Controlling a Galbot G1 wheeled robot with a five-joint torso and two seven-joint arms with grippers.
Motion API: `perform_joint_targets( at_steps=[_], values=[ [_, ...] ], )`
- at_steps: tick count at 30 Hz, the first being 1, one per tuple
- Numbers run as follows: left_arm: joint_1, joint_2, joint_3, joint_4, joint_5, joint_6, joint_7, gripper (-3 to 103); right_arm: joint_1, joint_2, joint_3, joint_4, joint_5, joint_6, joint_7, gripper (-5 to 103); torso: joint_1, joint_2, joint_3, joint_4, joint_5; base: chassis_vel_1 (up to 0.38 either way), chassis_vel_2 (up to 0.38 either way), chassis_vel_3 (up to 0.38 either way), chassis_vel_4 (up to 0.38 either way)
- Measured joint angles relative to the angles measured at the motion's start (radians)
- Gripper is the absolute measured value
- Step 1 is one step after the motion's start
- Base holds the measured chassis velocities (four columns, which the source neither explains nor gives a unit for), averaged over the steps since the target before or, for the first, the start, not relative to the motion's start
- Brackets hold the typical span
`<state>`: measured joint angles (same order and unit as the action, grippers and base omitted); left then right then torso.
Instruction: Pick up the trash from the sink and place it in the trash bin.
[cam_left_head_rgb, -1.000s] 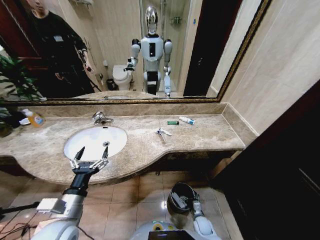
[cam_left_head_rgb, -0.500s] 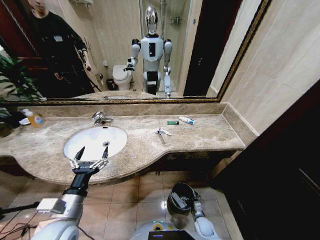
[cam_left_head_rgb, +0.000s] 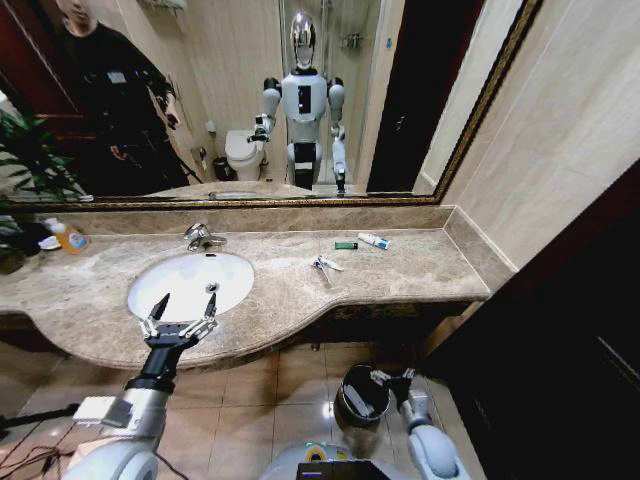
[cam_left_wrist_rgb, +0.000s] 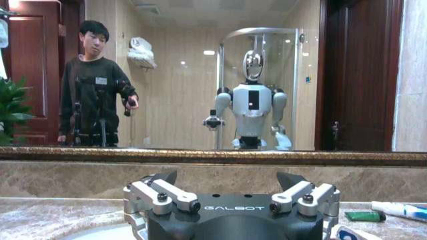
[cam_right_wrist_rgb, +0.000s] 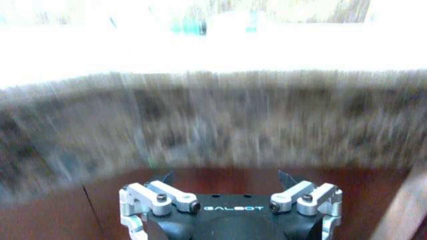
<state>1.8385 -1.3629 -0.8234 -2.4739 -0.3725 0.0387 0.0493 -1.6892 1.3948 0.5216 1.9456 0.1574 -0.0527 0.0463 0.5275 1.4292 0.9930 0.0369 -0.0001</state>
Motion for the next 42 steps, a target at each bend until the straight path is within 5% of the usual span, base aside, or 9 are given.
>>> perform_joint_targets(
  at_steps=[8,15,29,42],
  values=[
    [0.000,0.000,0.000,0.000,0.000,0.000,0.000,100,-0.055,-0.034,-0.035,0.265,0.025,-0.063,0.081,100,0.000,0.000,0.000,-0.0001,0.0000,0.000,0.000,0.000,0.000],
    [0.000,0.000,0.000,0.000,0.000,0.000,0.000,100,0.037,-0.119,-0.046,0.281,0.085,-0.067,0.108,100,0.000,0.000,0.000,-0.0001,0.0001,0.000,0.000,0.000,0.000],
    [0.000,0.000,0.000,0.000,0.000,0.000,0.000,100,0.390,-0.240,-0.201,0.092,0.236,-0.113,0.107,100,0.000,0.000,0.000,0.0000,0.0002,0.000,0.000,0.000,0.000],
    [0.000,0.000,0.000,0.000,0.000,0.000,0.000,100,0.652,-0.180,-0.404,-0.096,0.260,-0.150,0.147,100,0.000,0.000,0.000,0.0001,0.0000,0.000,0.000,0.000,0.000]
  ],
)
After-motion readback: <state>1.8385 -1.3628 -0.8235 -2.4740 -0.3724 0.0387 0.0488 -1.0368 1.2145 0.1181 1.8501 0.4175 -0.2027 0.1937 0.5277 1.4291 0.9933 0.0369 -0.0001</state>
